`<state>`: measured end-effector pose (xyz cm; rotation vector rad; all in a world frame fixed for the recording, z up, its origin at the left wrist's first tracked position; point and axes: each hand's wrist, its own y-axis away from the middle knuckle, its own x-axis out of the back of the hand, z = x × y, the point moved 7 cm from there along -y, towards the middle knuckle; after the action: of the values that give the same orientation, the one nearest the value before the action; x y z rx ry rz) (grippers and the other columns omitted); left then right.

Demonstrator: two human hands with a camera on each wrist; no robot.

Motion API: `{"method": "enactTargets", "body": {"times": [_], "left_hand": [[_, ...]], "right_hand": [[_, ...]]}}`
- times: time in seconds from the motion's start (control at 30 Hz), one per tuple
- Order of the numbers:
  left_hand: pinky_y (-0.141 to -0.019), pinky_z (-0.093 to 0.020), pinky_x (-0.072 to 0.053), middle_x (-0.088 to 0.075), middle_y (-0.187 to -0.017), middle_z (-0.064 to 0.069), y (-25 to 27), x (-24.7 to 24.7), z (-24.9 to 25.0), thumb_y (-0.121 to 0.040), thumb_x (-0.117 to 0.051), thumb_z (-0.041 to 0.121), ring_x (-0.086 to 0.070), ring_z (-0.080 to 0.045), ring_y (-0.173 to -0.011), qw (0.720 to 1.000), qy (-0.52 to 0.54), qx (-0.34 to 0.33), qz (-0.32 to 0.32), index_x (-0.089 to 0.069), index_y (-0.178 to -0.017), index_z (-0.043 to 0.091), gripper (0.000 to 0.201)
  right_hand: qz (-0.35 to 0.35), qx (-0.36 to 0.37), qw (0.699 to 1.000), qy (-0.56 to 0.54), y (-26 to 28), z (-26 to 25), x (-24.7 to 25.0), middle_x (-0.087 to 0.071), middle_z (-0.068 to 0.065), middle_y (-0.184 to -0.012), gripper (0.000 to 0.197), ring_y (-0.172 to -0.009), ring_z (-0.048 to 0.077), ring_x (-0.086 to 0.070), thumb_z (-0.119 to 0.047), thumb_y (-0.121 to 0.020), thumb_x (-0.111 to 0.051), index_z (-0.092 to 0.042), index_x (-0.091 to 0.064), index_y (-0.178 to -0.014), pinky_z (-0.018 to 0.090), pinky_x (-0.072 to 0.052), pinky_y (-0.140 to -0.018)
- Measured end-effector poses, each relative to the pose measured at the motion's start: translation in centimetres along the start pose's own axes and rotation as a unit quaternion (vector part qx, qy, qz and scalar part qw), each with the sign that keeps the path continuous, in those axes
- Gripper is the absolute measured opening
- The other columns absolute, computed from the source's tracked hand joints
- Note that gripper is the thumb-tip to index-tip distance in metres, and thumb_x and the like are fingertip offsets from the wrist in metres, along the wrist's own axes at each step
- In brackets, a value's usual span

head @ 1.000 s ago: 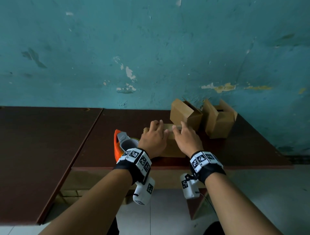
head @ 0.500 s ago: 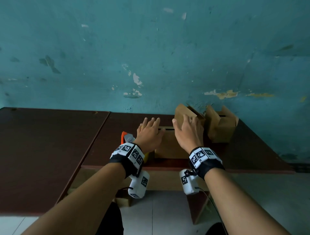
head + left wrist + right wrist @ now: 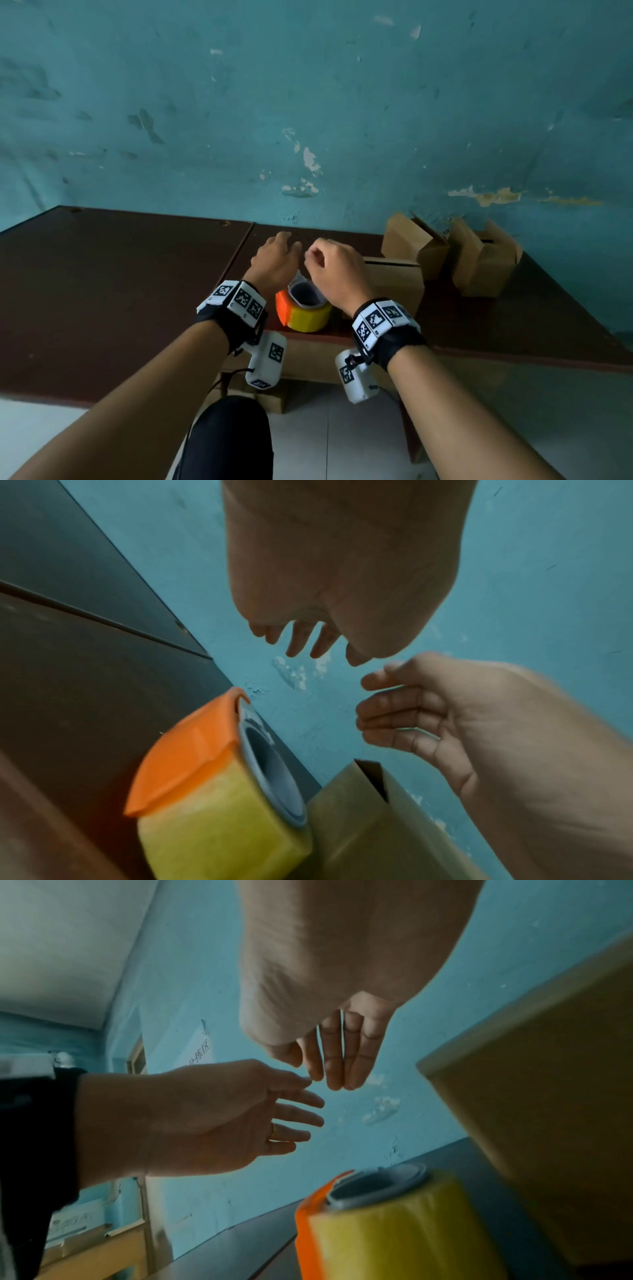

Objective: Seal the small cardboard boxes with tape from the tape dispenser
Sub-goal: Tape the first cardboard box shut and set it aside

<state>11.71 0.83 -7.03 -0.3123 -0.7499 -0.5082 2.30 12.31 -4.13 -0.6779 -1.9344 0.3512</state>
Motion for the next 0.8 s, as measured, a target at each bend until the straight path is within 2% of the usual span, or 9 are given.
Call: {"method": "enactTargets", "body": {"times": [0.1, 0.2, 0.3, 0.4, 0.5, 0.57, 0.67, 0.8], "left_hand": [[-0.120, -0.053, -0.031, -0.042, -0.159, -0.014, 0.4, 0.8, -2.0, -0.108, -0.043, 0.039, -0.041, -0.035, -0.145, 1.000, 0.003, 0.017, 0.004, -0.039, -0.156, 0.013, 0.055], [-0.119, -0.050, -0.033, -0.045, -0.158, -0.012, 0.7, 1.2, -4.6, -0.106, -0.046, 0.040, -0.044, -0.033, -0.144, 0.999, 0.013, 0.046, 0.007, -0.040, -0.155, 0.014, 0.055], [-0.117, -0.045, -0.036, -0.045, -0.157, -0.012, 1.0, 0.8, -5.7, -0.106, -0.046, 0.041, -0.044, -0.032, -0.143, 0.998, 0.019, 0.059, -0.001, -0.039, -0.155, 0.013, 0.057], [-0.116, -0.044, -0.038, -0.044, -0.157, -0.013, 1.5, 0.2, -6.2, -0.106, -0.046, 0.041, -0.045, -0.032, -0.142, 0.997, 0.029, 0.070, -0.012, -0.038, -0.156, 0.012, 0.058], [-0.113, -0.042, -0.039, -0.045, -0.156, -0.014, 1.8, -0.2, -7.0, -0.106, -0.047, 0.041, -0.047, -0.032, -0.139, 0.996, 0.037, 0.083, -0.019, -0.038, -0.156, 0.011, 0.058], [-0.111, -0.041, -0.041, -0.046, -0.154, -0.015, 1.9, -0.3, -7.5, -0.106, -0.047, 0.041, -0.049, -0.032, -0.137, 0.995, 0.041, 0.093, -0.023, -0.037, -0.156, 0.011, 0.059], [-0.108, -0.040, -0.042, -0.045, -0.154, -0.015, 2.0, -0.5, -8.0, -0.107, -0.047, 0.041, -0.050, -0.032, -0.136, 0.993, 0.049, 0.106, -0.032, -0.036, -0.157, 0.012, 0.059], [-0.110, -0.041, -0.042, -0.044, -0.156, -0.015, 2.0, -0.7, -8.4, -0.107, -0.047, 0.042, -0.048, -0.031, -0.138, 0.991, 0.054, 0.118, -0.039, -0.035, -0.157, 0.012, 0.059]], "right_hand": [[-0.055, -0.025, 0.998, 0.001, 0.6, -0.5, -2.6, -0.070, 0.002, -0.092, 0.024, -0.080, 0.021, -0.065, -0.036, -0.105, -0.057, -0.016, -0.066, -0.093, 0.043, -0.058, -0.070], [-0.093, -0.054, 0.993, 0.040, 1.0, -1.1, -5.1, -0.073, 0.008, -0.097, 0.032, -0.084, 0.030, -0.069, -0.043, -0.106, -0.052, -0.015, -0.064, -0.095, 0.041, -0.056, -0.069], [-0.120, -0.065, 0.988, 0.073, 1.6, -1.2, -6.4, -0.073, 0.013, -0.101, 0.056, -0.089, 0.037, -0.070, -0.064, -0.104, -0.045, -0.011, -0.064, -0.101, 0.038, -0.048, -0.066], [-0.148, -0.092, 0.979, 0.102, 2.2, -0.9, -7.2, -0.072, 0.010, -0.095, 0.076, -0.083, 0.031, -0.070, -0.081, -0.095, -0.041, -0.009, -0.064, -0.107, 0.039, -0.054, -0.067], [-0.168, -0.101, 0.971, 0.139, 2.6, -1.0, -7.8, -0.064, 0.005, -0.083, 0.067, -0.072, 0.026, -0.059, -0.078, -0.096, -0.048, -0.013, -0.063, -0.091, 0.035, -0.045, -0.064], [-0.178, -0.098, 0.964, 0.170, 2.6, -1.1, -8.5, -0.065, 0.006, -0.084, 0.061, -0.075, 0.026, -0.060, -0.073, -0.097, -0.053, -0.014, -0.063, -0.084, 0.035, -0.044, -0.066], [-0.175, -0.096, 0.960, 0.195, 2.5, -1.2, -9.4, -0.070, 0.006, -0.091, 0.056, -0.086, 0.026, -0.069, -0.071, -0.095, -0.059, -0.016, -0.070, -0.091, 0.035, -0.053, -0.072], [-0.179, -0.093, 0.957, 0.211, 2.4, -1.0, -9.8, -0.071, 0.006, -0.099, 0.044, -0.094, 0.026, -0.069, -0.058, -0.098, -0.065, -0.015, -0.072, -0.102, 0.035, -0.052, -0.072]]}}
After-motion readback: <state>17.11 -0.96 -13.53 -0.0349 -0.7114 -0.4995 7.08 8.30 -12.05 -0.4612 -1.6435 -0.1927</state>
